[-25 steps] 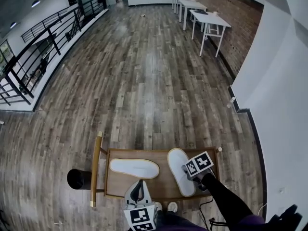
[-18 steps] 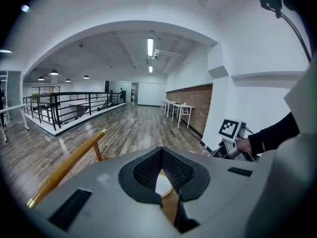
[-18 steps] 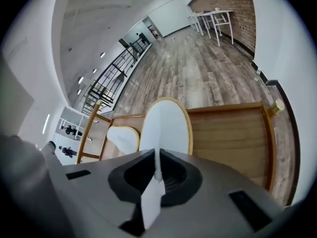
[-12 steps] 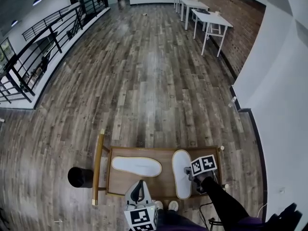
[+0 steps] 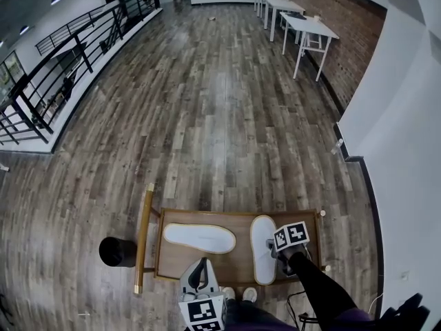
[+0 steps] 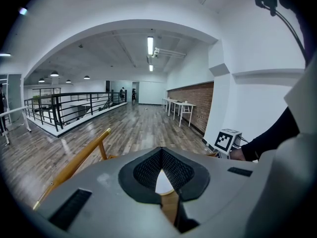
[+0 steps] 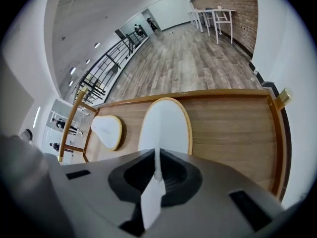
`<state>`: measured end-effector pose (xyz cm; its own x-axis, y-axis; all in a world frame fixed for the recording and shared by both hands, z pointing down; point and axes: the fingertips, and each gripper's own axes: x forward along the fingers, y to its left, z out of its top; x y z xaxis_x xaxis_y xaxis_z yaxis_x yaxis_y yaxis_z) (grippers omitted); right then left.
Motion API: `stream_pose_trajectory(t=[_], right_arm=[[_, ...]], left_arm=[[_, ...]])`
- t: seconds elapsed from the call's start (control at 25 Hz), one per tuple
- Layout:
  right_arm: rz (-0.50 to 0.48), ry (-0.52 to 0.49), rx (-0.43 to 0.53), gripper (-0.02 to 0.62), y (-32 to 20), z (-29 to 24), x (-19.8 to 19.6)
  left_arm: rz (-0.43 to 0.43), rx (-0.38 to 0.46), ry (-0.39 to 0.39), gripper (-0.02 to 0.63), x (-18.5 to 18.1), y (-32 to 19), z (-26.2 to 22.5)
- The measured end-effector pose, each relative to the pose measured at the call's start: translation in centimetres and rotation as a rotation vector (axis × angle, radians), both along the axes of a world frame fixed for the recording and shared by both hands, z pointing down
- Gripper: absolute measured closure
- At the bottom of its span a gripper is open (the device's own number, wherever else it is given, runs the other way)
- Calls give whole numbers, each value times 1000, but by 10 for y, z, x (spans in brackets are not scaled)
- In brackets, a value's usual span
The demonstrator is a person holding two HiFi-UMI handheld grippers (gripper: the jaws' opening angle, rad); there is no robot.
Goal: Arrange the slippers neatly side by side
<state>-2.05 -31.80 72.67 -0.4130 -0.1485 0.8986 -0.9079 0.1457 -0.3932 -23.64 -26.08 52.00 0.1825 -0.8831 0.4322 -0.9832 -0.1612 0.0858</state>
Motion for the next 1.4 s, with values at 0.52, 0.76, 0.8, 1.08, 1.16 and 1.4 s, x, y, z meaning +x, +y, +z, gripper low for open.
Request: stream_pose_trajectory(t=[0.52,0.76,0.8,1.08,1.16,1.4], right_arm=[[35,-89,-25,534,-3,0,-6],[-19,-85,-28,460,1,-6,-12],[-25,-82,-21,460,2,-7,-12],[46,-113,17,460,0,-15,-4],[68,-120,21,460,0,-19,1],[121,-114,200,460,-18,-66,11]], left_arm=[[-1,-9,2,606,-1,-5,4],[-9,-2,5,606,-4,-7,5],[-8,-2,2,606,-4,-7,4],[-19,10,19,606,-5,-7,4],[-21,9,20,606,-6,-6,5],[-16,6,20,606,-5,-5,7]])
